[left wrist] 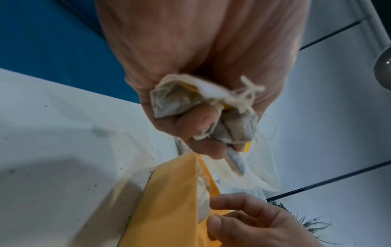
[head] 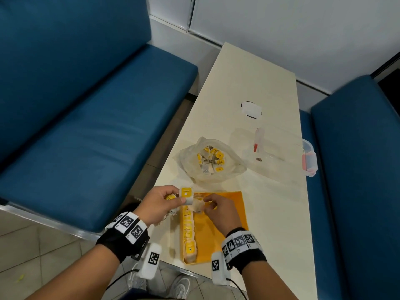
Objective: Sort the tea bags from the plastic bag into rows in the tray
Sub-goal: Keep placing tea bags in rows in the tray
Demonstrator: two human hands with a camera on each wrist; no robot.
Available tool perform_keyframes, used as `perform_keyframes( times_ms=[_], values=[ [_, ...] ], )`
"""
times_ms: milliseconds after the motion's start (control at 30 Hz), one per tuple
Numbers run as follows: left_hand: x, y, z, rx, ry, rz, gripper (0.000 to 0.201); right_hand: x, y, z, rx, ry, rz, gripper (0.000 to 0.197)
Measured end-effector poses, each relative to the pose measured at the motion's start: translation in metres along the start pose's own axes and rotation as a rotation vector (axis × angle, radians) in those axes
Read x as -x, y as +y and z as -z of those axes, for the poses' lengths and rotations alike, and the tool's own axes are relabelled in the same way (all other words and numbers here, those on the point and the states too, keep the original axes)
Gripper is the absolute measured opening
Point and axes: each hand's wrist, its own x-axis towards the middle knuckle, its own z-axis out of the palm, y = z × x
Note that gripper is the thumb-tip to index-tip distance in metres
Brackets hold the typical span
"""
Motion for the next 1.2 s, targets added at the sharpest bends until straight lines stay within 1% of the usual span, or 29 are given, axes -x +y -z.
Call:
perform_keyframes(
  times_ms=[167,333,433,467,500,533,567,667,733,767,800,833,867,933,1033,1100,1200],
  values=[
    [0.0,-0.004,0.003,0.004,-0.003,0.015,0.005,-0.005,-0.011,-0.004,0.03,-0.001,0.042,0.022],
    [0.0,-0.004,0.004,-0.02,-0.011,0.022,0.008,-0.006,-0.017,0.0,0.063,-0.008,0.05,0.008],
    [-0.002,-0.006,0.008,-0.008,-0.015,0.025,0.024,-0.005,-0.019,0.008,-0.116,0.008,0.03,0.007],
    [-0.002,-0.005,0.008,0.001,-0.019,0.027,0.024,-0.004,-0.021,0.011,-0.214,0.014,0.009,0.009],
    [-0.002,-0.003,0.007,0.022,-0.035,0.008,0.018,-0.002,-0.024,0.015,-0.318,0.011,-0.008,0.01],
    [-0.002,-0.003,0.005,0.047,-0.057,-0.012,0.012,0.001,-0.027,0.019,-0.411,-0.008,-0.011,0.01],
    [-0.002,-0.001,0.002,0.07,-0.084,-0.025,0.011,0.004,-0.032,0.022,-0.484,-0.038,0.0,0.008],
    [-0.003,0.004,-0.007,0.091,-0.121,-0.042,0.009,0.012,-0.043,0.031,-0.564,-0.14,0.048,0.008],
    [-0.002,0.007,-0.01,0.078,-0.093,-0.016,0.006,0.013,-0.044,0.034,-0.589,-0.148,0.058,0.006],
    [-0.003,0.007,-0.011,0.057,-0.083,-0.007,0.007,0.013,-0.043,0.036,-0.606,-0.127,0.063,0.009],
    [-0.004,0.007,-0.011,0.03,-0.079,0.003,0.011,0.013,-0.041,0.037,-0.628,-0.108,0.068,0.016],
    [-0.004,0.009,-0.011,0.002,-0.081,0.002,0.012,0.014,-0.041,0.039,-0.653,-0.103,0.073,0.021],
    [-0.003,0.011,-0.011,-0.025,-0.076,-0.006,0.012,0.015,-0.04,0.041,-0.673,-0.108,0.083,0.023],
    [-0.002,0.015,-0.013,-0.066,-0.068,-0.037,0.009,0.016,-0.039,0.041,-0.649,-0.115,0.118,0.017],
    [-0.002,0.018,-0.016,-0.106,-0.051,-0.072,0.004,0.014,-0.041,0.036,-0.54,-0.074,0.151,0.011],
    [-0.003,0.016,-0.015,-0.11,-0.028,-0.07,0.005,0.013,-0.041,0.034,-0.552,-0.054,0.126,0.007],
    [-0.001,0.015,-0.008,-0.128,0.05,-0.052,0.008,0.009,-0.033,0.038,-0.595,-0.035,0.053,0.003]
  ],
)
